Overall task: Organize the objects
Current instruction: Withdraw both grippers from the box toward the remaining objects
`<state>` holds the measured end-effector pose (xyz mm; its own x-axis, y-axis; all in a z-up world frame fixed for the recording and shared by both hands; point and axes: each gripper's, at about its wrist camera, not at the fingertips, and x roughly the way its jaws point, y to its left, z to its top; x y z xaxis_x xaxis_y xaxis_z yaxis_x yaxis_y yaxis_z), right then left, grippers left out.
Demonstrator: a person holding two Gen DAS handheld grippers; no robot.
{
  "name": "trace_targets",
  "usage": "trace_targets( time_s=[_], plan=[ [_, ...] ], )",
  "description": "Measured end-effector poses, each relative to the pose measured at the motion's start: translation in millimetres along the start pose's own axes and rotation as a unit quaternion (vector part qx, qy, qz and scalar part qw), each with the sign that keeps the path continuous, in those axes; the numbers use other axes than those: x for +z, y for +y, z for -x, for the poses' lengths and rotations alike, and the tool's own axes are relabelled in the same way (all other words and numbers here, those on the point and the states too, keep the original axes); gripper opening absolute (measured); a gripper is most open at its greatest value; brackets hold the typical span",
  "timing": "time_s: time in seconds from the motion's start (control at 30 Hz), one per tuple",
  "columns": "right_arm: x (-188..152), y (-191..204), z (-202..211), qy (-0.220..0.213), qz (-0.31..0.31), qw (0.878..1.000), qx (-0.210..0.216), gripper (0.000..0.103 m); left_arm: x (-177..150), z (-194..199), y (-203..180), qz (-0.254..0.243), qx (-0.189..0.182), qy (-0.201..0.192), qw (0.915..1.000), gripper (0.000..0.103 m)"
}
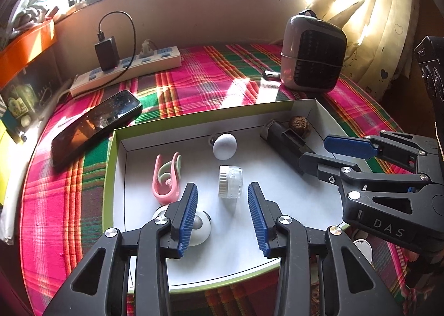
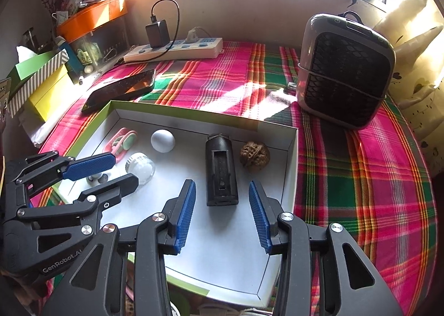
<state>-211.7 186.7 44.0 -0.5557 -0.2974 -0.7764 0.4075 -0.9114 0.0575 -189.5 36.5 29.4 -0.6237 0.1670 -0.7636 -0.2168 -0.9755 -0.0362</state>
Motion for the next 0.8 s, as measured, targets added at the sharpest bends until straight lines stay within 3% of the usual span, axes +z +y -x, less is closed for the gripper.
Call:
trace_targets(
  time_s=[0.8],
  plan=[
    [-42.0,-13.9,60.1,-0.041,-0.032,0.998,-0.021,0.042,-30.3,57.0,1.6,0.030,-0.017,-0.043,0.9985,0.037]
  ],
)
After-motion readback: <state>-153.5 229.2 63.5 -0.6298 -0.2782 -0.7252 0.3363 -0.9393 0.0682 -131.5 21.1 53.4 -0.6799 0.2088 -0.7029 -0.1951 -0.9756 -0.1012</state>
